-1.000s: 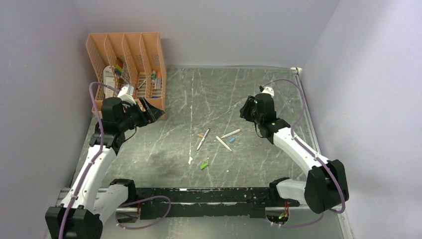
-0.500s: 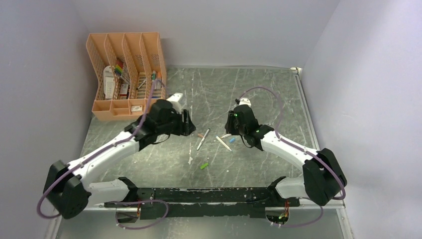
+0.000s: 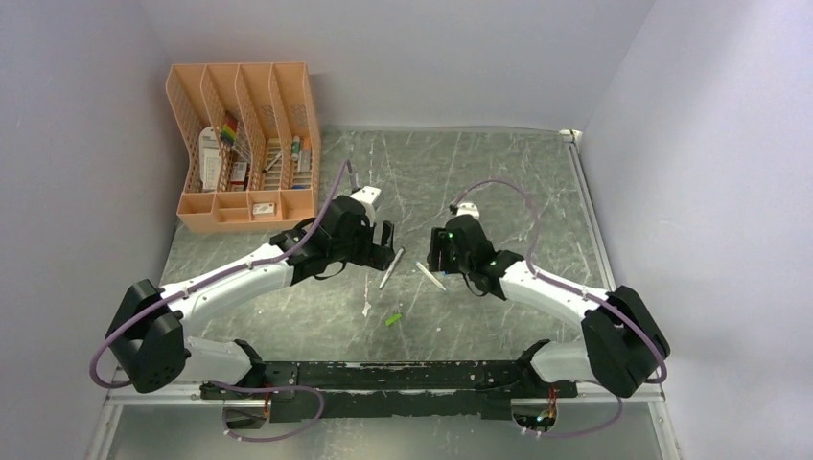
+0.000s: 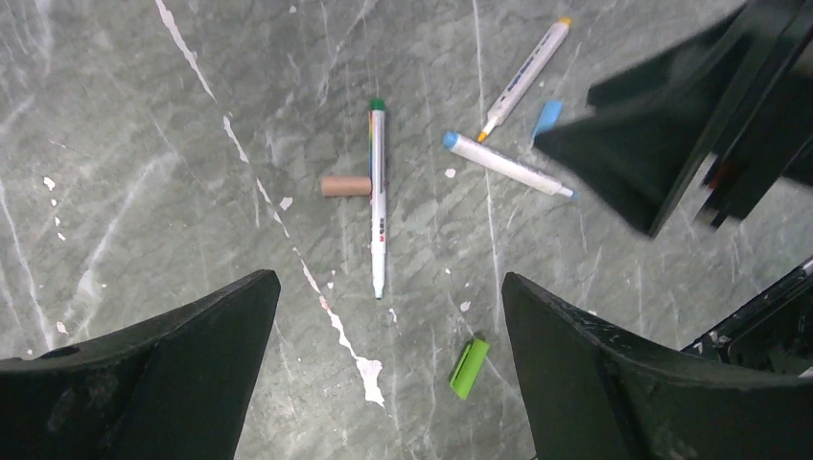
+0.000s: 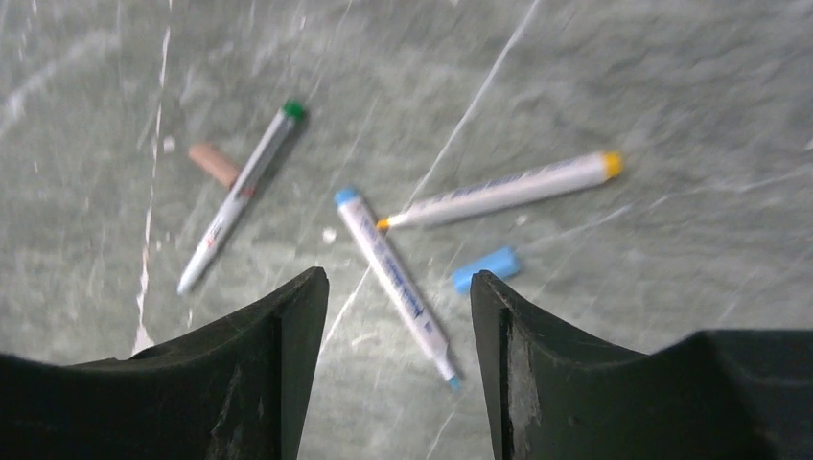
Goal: Insert the pens into the pen caps
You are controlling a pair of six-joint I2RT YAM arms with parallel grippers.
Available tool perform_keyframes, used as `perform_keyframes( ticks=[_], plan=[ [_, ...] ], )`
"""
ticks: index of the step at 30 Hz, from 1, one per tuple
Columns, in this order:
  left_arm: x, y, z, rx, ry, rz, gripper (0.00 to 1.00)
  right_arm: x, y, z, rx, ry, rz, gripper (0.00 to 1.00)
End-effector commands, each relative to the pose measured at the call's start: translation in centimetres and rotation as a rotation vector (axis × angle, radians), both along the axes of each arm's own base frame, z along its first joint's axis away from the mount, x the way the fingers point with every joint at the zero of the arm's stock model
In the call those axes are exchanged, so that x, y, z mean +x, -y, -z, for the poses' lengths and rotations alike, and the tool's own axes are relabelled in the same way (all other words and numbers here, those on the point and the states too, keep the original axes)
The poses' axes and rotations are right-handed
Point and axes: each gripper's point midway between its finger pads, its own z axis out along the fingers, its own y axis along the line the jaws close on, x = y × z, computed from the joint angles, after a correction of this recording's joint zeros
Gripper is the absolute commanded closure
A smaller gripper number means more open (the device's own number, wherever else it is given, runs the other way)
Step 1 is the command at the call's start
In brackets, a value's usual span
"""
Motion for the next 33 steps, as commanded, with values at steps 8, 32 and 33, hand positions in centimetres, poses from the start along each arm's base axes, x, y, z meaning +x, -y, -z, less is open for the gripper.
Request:
perform_keyframes(
  ticks=[8, 32, 33],
  plan=[
    [1.2, 0.6, -2.2, -0.050, 0.050, -0.040, 0.05, -4.9, -2.0, 3.9, -0.056, -0.061, -0.047, 0.42],
    [0.9, -1.5, -3.4, -0.060, 0.103, -0.108, 0.04, -4.2, -0.9, 6.9, -0.295, -0.078, -0.025, 0.83],
    [0.9, -1.5, -3.3, -0.057, 0.099, -0.111, 0.05, -4.2, -1.0, 7.0, -0.292, -0.080, -0.029, 0.86]
  ],
)
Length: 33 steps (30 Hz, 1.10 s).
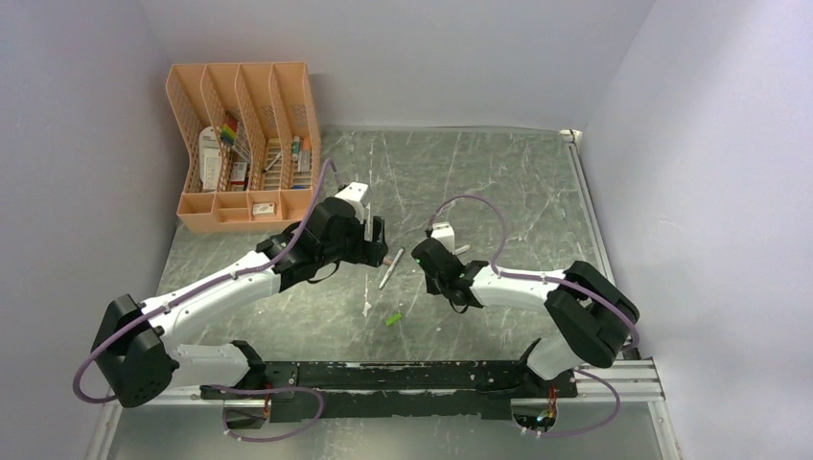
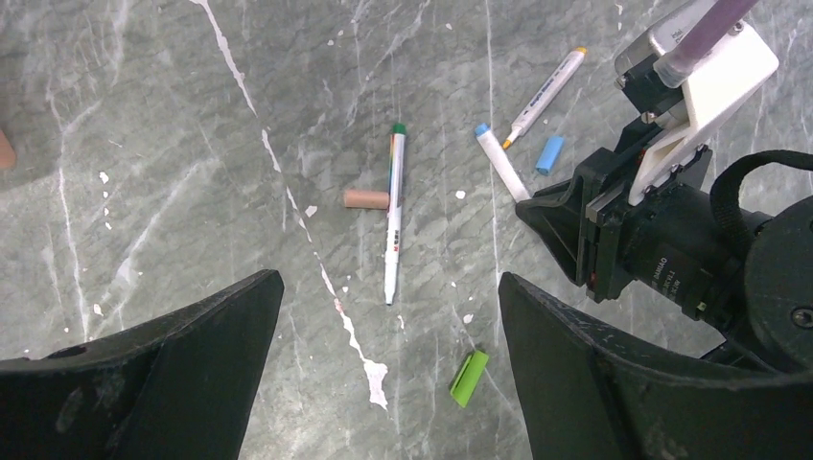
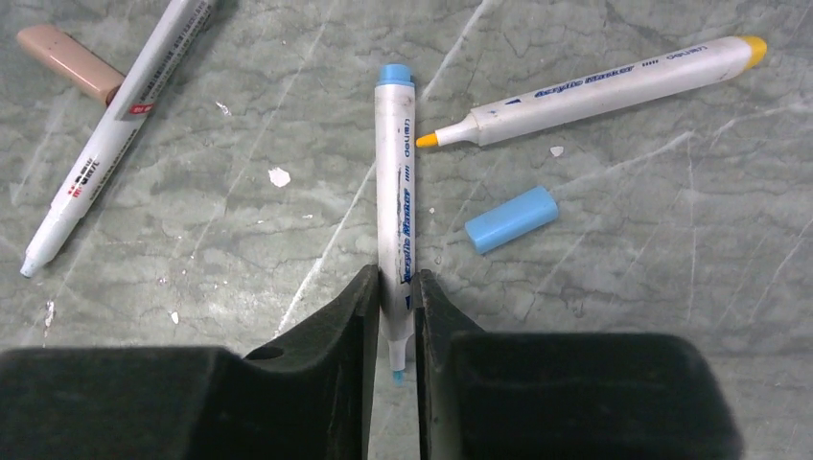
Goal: Insert the pens into the pen caps
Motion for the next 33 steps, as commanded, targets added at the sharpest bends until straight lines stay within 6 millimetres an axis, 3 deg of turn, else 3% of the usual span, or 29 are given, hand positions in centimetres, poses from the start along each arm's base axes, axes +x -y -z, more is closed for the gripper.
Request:
perform_keyframes(
  ticks=[1, 4, 8, 11, 16, 19, 27, 33],
  plan=[
    [0.5, -0.2, -0.8, -0.013, 0.029, -0.030, 0.05, -0.1, 0.2, 0.6, -0.048, -0.005, 0.004, 0.90],
    [0.3, 0.1, -1.0, -0.020, 0.026, -0.010, 0.05, 0.0, -0.2, 0.2, -0.032, 0.008, -0.015, 0.99],
    [0.3, 0.4, -1.2, -0.032, 0.021, -0.009, 0.05, 0.6, -1.1, -1.6, -0.008, 0.052, -0.059, 1.00],
    [-0.3, 1.6, -2.3, -0.104, 0.013, 0.039, 0.01, 0.9, -2.1, -3.7, 0.036, 0.106, -0.108, 1.00],
    [-2.0, 4.4, -5.8, -0.333, -0.002, 0.204, 0.08, 0.8, -4.0, -8.2, 0.162, 0.213, -0.210, 1.00],
    [-2.5, 5.6, -6.7, -0.397, -0.025, 0.262, 0.09, 0.7, -4.8, -10.8, 0.217, 0.272, -0.248, 1.00],
    [-1.3, 7.0, -5.3, -0.483, -0.093, 0.192, 0.17, 0.1, -5.7, -15.0, 0.239, 0.383, -0.269, 1.00],
    [-0.2, 6.3, -6.6, -0.585, -0.051, 0.084, 0.16, -0.5, -6.3, -17.0, 0.269, 0.428, -0.275, 1.00]
  ],
)
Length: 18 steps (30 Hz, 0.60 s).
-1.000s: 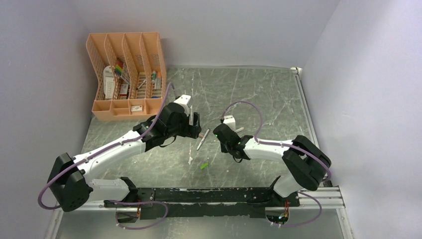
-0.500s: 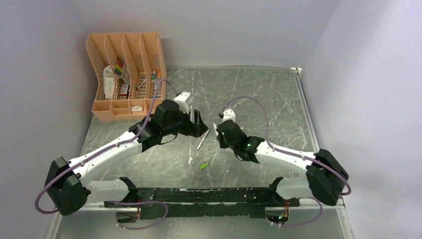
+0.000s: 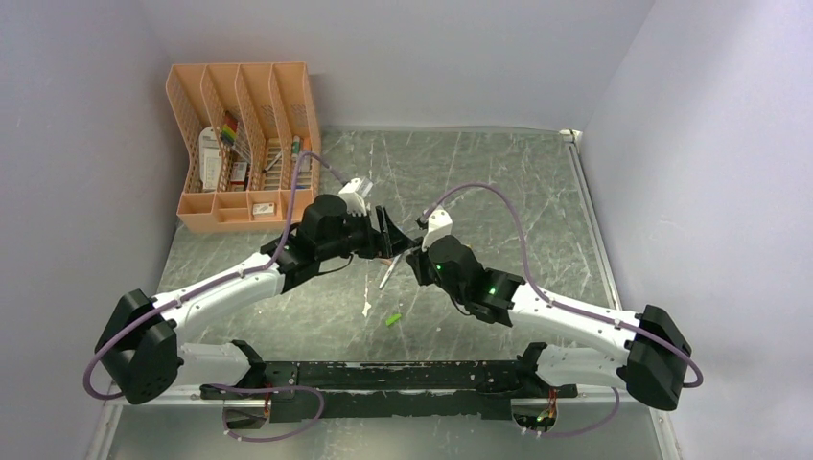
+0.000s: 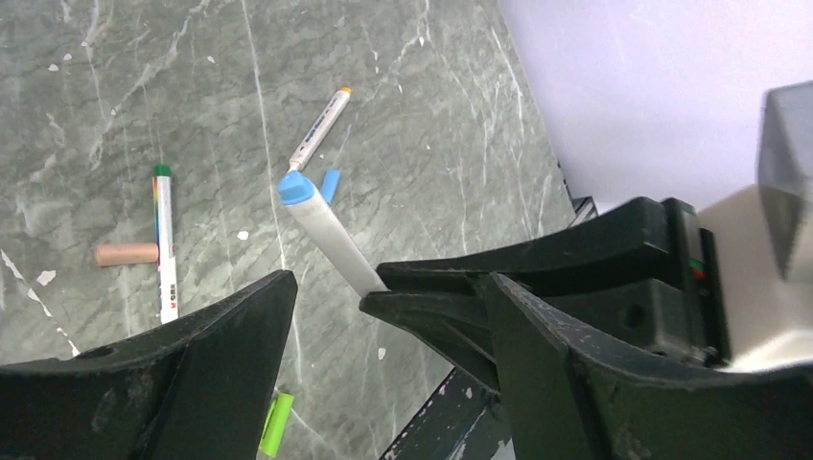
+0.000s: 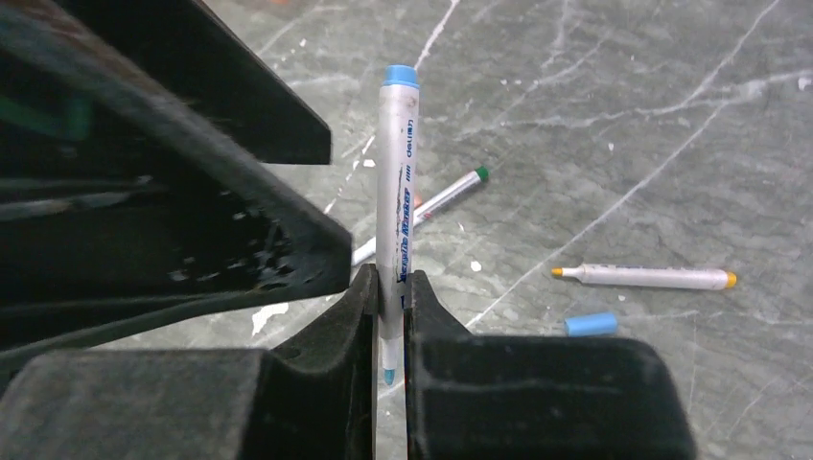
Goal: Insert the pens into the pen caps
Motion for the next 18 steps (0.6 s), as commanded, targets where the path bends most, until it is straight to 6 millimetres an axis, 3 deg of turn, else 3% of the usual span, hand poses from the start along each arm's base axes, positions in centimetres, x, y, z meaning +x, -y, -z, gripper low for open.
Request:
perform_keyframes(
  ticks=[1, 8, 13, 18],
  plan=[
    [1.3, -0.2, -3.4, -0.151, 0.052, -0.098, 0.16, 0.3, -0.6, -3.4, 0.045, 0.078, 0.014, 1.00],
    [1.9, -0.7, -3.2, -0.142, 0.043, -0.147, 0.17, -0.3, -1.8, -4.2, 0.046, 0.102, -0.018, 1.00],
    [2.0, -0.4, -2.9, -0.159, 0.030, -0.151, 0.28, -0.8, -2.3, -4.7, 0.047, 0.116, -0.027, 1.00],
    [2.2, -0.7, -2.4, -0.132, 0.024, -0.168, 0.32, -1.0, -2.2, -5.5, 0.064, 0.131, -0.027, 1.00]
  ],
)
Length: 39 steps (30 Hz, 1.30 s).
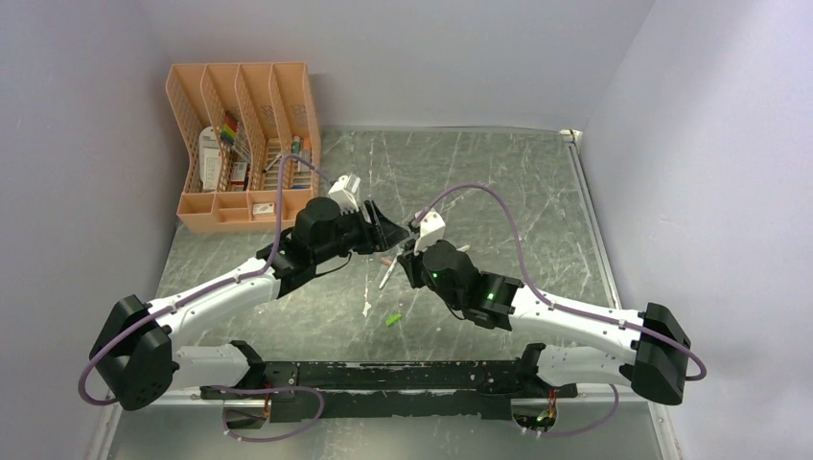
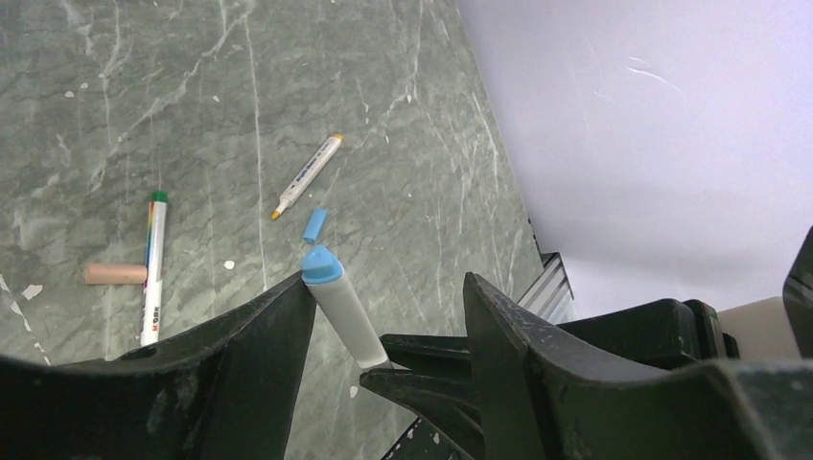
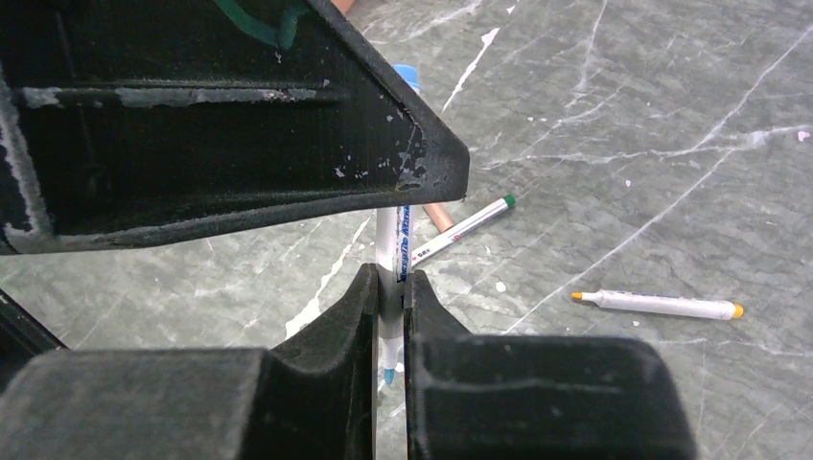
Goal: Insert the pens into the pen caps
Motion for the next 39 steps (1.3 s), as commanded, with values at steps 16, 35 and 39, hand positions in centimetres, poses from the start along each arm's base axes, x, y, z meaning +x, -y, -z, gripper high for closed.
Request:
perform_keyframes(
  ticks=[16, 35, 39],
  plan=[
    [0.9, 0.2, -0.3, -0.005, 0.034, -0.014, 0.93, 0.0, -0.3, -2.9, 0.063, 0.053, 0.012, 1.00],
    [2.2, -4.3, -6.7, -0.302, 0.088, -0.199, 0.93, 0.8, 1.9, -6.1, 0.446, 0.025, 0.177, 0.26],
    [1.2, -4.0, -9.9, -0.431, 0.185, -0.116, 0.93, 1.3, 0.6, -8.3, 0.652, -0.048, -0.012, 0.27]
  ],
)
